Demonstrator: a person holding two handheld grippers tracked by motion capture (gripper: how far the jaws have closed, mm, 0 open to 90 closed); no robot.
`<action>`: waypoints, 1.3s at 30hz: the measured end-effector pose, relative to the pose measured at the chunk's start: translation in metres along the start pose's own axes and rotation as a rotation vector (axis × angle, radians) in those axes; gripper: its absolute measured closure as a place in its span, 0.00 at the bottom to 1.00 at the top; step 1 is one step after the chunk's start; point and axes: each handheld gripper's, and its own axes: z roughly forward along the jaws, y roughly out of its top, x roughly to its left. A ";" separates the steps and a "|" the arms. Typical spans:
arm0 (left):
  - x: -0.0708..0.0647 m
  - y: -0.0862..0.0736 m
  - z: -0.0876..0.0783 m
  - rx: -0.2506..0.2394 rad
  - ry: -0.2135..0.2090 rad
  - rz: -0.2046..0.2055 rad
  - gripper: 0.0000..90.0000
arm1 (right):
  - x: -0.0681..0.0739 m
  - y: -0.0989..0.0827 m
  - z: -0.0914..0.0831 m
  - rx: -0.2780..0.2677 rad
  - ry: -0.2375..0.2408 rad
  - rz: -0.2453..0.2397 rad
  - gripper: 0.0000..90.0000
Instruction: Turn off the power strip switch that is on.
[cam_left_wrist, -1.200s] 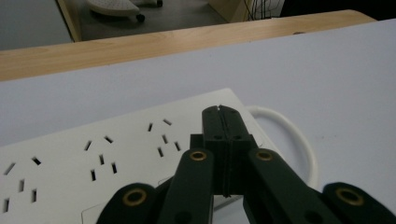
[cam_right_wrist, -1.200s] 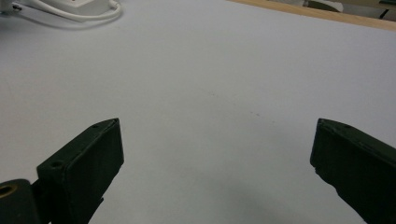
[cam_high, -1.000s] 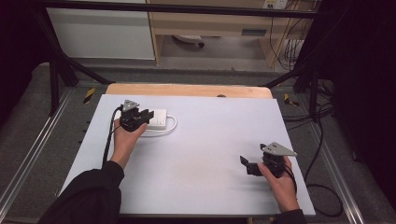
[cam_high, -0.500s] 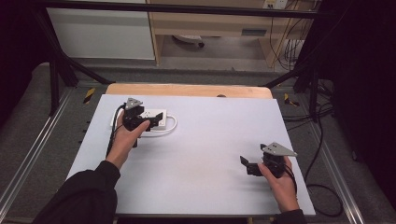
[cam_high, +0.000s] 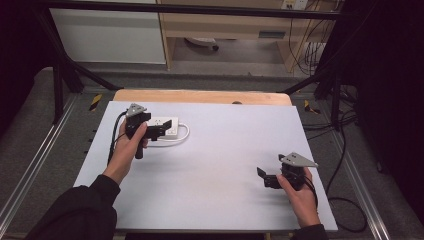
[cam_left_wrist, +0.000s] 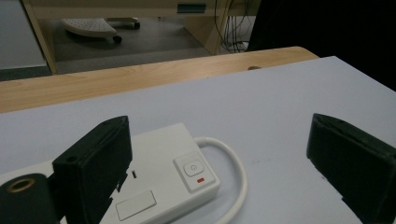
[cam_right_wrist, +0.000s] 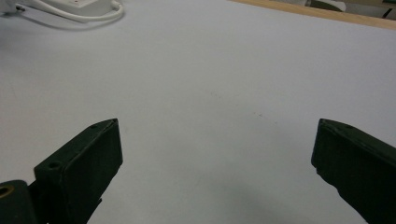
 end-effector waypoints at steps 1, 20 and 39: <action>0.000 0.001 -0.002 -0.004 -0.005 0.000 0.07 | 0.000 0.000 0.000 0.000 0.000 0.000 0.03; -0.007 0.009 -0.041 -0.036 -0.050 0.011 0.06 | 0.000 0.000 -0.001 -0.003 0.013 0.008 0.02; -0.007 0.009 -0.076 -0.074 -0.057 0.016 0.06 | 0.000 0.000 0.000 -0.001 0.013 0.003 0.02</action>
